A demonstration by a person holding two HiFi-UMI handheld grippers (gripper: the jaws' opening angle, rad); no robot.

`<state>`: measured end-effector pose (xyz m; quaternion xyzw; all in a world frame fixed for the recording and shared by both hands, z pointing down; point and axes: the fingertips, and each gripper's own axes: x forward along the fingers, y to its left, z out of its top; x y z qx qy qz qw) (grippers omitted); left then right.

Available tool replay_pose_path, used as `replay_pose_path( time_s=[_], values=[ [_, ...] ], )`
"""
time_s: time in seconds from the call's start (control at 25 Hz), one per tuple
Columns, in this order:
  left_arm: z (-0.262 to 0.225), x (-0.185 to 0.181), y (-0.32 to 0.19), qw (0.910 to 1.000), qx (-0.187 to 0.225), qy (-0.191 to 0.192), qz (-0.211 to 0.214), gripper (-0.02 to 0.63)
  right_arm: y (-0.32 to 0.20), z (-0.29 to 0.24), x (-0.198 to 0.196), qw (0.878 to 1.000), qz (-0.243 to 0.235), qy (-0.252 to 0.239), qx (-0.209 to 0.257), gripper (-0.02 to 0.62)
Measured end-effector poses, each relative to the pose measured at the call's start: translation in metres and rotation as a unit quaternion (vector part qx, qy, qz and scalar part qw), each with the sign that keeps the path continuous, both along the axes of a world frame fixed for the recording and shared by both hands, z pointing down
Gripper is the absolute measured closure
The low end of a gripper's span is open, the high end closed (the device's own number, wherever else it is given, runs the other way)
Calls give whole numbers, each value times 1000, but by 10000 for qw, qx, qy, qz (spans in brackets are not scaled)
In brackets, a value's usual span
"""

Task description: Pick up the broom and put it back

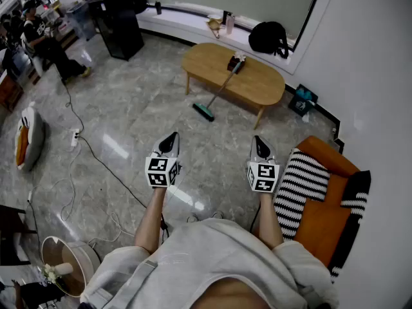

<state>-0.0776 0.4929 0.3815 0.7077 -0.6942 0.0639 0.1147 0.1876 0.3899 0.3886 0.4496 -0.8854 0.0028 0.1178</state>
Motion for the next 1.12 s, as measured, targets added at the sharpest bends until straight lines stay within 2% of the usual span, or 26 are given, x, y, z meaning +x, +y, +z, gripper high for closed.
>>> replay_pose_path(
  time_s=[0.16,0.52,1.12],
  values=[
    [5,-3,-7,9999,150,-34,-43,603,-5,-2,2,10000,9,-35,7,595],
    [0,12,-15,9998,184,-16,-15,603,-8,2,16,9999,0,-127,-67,595],
    [15,50,-35,9999,82,39,-100,603,-32,19,36,9992,-324,-34,-228,595]
  ],
)
